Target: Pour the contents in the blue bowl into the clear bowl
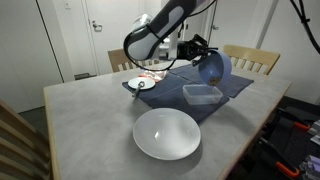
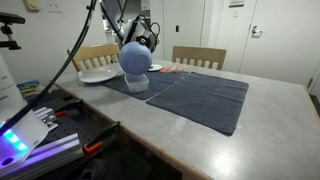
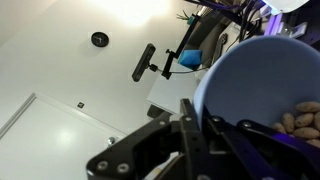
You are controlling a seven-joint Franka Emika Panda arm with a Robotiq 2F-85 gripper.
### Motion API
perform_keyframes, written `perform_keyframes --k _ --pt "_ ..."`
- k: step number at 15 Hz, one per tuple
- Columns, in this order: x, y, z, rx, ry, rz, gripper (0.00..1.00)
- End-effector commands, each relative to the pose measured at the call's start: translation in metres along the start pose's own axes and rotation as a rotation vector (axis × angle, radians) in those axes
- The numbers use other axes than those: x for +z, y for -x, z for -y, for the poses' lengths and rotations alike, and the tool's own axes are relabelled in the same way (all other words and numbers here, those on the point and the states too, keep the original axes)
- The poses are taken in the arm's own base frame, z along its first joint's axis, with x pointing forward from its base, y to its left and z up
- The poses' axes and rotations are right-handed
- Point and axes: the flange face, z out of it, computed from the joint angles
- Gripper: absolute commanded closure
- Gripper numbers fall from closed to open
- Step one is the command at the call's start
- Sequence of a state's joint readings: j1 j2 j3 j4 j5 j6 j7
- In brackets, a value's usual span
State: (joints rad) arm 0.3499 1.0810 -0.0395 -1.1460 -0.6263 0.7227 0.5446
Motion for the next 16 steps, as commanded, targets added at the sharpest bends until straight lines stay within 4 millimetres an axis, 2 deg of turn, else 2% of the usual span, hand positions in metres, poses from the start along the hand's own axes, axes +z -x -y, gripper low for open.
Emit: perform_keyframes --k 1,8,16 --pt "-0.006 -0.004 -0.006 -0.005 0.053 0.018 0.98" --pt "-0.009 -0.011 -0.006 0.006 0.125 0.036 0.98" --pt "-0.021 0.013 0.004 0.036 0.168 0.101 0.98"
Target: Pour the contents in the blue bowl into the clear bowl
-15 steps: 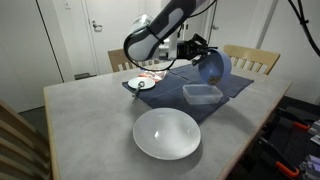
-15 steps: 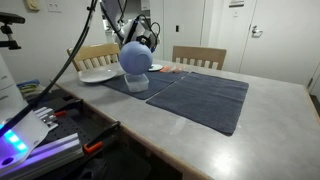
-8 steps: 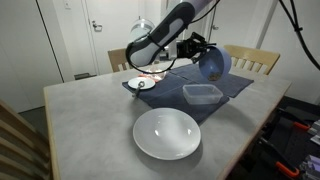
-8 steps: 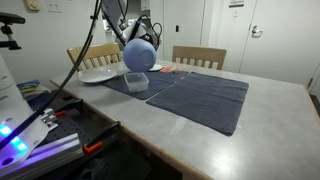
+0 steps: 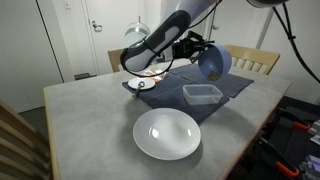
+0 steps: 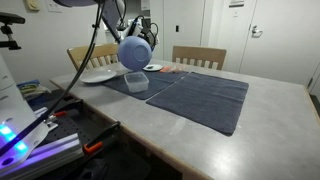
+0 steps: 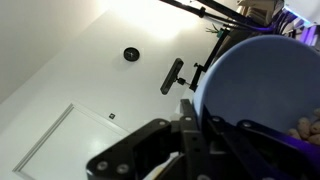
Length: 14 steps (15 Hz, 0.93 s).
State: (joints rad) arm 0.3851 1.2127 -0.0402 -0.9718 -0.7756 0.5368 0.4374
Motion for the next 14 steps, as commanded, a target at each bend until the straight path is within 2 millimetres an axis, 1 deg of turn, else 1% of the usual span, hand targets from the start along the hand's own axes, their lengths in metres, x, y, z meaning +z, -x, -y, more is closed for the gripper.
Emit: perform_keyframes --k 1,6,14 --pt "-0.0067 0.0110 0.0013 -0.003 0.027 0.040 0.98" --pt "-0.0092 0.0202 0.0089 0.000 0.054 0.081 0.98" --pt "-0.0052 0.0135 0.0091 -0.002 0.081 0.127 0.98"
